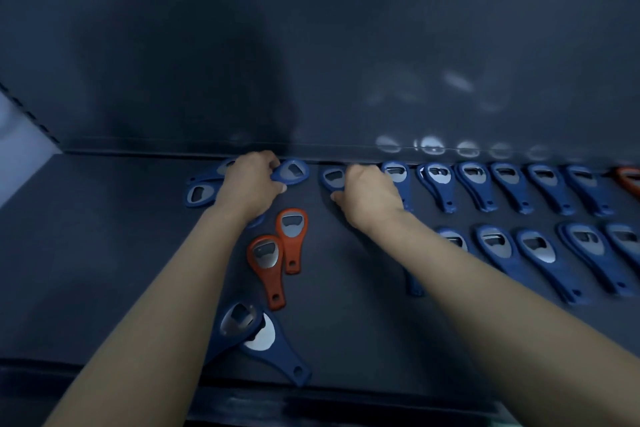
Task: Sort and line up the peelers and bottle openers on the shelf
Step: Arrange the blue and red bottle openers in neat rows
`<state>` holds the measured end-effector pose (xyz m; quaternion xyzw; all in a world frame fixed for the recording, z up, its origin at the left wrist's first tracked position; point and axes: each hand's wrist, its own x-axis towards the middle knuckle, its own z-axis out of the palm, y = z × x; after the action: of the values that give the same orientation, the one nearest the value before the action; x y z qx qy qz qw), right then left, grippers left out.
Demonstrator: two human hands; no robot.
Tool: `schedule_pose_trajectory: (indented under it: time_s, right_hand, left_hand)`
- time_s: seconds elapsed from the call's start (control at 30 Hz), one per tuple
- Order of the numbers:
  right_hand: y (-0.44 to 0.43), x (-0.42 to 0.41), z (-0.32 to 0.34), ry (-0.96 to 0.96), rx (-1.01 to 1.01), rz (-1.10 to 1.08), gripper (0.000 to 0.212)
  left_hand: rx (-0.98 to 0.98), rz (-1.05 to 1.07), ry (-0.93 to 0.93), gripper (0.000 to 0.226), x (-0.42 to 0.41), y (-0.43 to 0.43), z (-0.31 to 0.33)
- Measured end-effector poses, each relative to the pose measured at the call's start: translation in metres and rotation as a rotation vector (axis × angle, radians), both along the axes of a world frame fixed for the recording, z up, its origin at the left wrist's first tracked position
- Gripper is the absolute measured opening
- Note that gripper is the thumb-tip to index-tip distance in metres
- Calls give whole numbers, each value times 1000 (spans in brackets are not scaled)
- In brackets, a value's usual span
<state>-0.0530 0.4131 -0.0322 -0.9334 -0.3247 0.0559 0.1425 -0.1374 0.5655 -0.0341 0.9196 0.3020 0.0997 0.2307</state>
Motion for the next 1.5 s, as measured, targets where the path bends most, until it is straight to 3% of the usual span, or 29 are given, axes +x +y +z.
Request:
schedule_pose_trajectory:
  time_s: [0.17, 0.3, 0.67, 0.83, 0.93, 1.13, 1.5]
  right_hand:
    - [-7, -4, -5, 122, 122, -137, 37]
    - [-19, 1, 1, 235, 194, -225, 8]
    - [-59, 8, 15, 132, 287, -303, 17]
    - [-70, 13, 9, 38, 186, -287, 11]
    - [-71, 13, 5, 46, 106, -249, 23]
    - [-62, 8, -1, -10, 70, -228, 21]
    - [-60, 6, -1, -42, 30, -245, 25]
  left_hand:
    - [-133, 53, -151, 24, 8, -31, 4]
    - [-164, 53, -108, 23, 22, -62, 3]
    - [-199, 155, -74, 49, 40, -101, -1]
    - [-131, 146, -19, 49, 38, -112, -1]
    - [-92, 116, 14, 46, 35, -117, -3]
    - [-13, 97, -90, 17, 28, -122, -8]
    - [-58, 48, -182, 17, 31, -130, -9]
